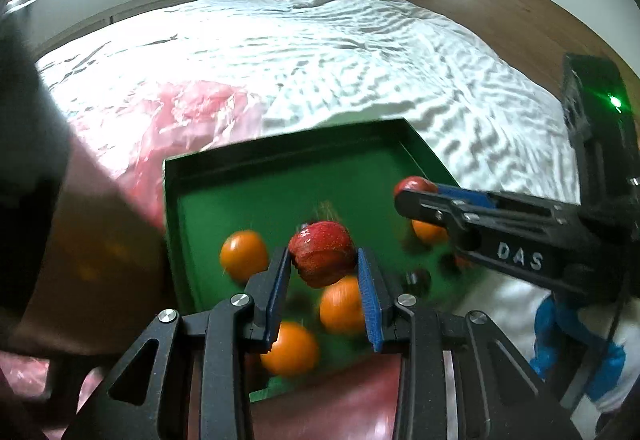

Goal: Organize fruits
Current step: 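Carry both red apples to the green tray, then open both tools to release the apples into the green tray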

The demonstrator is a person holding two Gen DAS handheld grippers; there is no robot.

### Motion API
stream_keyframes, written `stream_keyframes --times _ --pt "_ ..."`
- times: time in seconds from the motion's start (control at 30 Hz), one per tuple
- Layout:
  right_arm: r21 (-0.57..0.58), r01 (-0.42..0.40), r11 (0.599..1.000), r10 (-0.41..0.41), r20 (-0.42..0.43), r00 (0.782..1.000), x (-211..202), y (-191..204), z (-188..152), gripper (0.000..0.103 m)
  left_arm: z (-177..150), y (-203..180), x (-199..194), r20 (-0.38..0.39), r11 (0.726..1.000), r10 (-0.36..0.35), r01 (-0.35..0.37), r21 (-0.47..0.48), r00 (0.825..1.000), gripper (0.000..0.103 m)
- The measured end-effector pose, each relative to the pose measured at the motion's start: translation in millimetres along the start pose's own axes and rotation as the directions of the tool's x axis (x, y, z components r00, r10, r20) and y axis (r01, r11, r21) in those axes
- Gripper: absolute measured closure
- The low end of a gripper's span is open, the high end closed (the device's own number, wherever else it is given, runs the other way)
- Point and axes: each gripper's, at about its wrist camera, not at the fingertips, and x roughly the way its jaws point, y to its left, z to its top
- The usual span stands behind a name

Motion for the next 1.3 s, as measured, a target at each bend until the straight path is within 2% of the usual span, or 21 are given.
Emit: stream_keyframes --times 0.23,0.47,0.8,0.93,1.13,1.2,1.27,1.3 --pt "-0.031 0.005 1.000 -0.006 -0.004 1.000 36.0 -27.5 32.6 0.046 35.2 -5.7 58.0 0.001 0.996 0.067 -0.067 -0.057 0.998 0.074" --pt "-0.029 0.031 0.999 -0.032 -0.024 0.999 64.5 -44.5 40.5 0.046 50.6 -6.9 103.7 -0.033 0.990 0.106 -0.109 -0.087 0.994 0.074" --pt "-0.037 0.048 0.998 -0.049 -0.030 0.998 84.4 -50.4 38.3 0.046 48.0 -2.2 123.9 -0.051 0.985 0.137 -0.142 -0.099 0.989 0.073" --pt "-0.051 0.067 0.996 -0.070 -0.054 0.996 88.2 -47.4 37.4 0.045 47.1 4.2 130.5 -0.098 0.982 0.124 -0.136 -0.129 0.987 0.074" --pt "-0.056 0.083 0.995 -0.086 -0.058 0.995 86.9 -47.1 38.6 0.045 50.1 1.8 128.0 -0.095 0.983 0.139 -0.149 -0.106 0.986 0.072" --pt "-0.060 0.090 0.994 -0.093 -0.060 0.994 86.7 -45.8 38.7 0.041 50.1 1.9 125.0 -0.089 0.982 0.147 -0.156 -0.103 0.985 0.070" --pt "-0.056 0.101 0.993 -0.104 -0.058 0.993 84.8 -45.8 39.0 0.025 50.5 2.7 119.6 -0.078 0.982 0.152 -0.160 -0.102 0.985 0.067" --pt "-0.048 0.104 0.993 -0.106 -0.053 0.993 82.7 -46.4 39.1 0.021 50.6 3.7 116.9 -0.073 0.981 0.155 -0.162 -0.105 0.985 0.065"
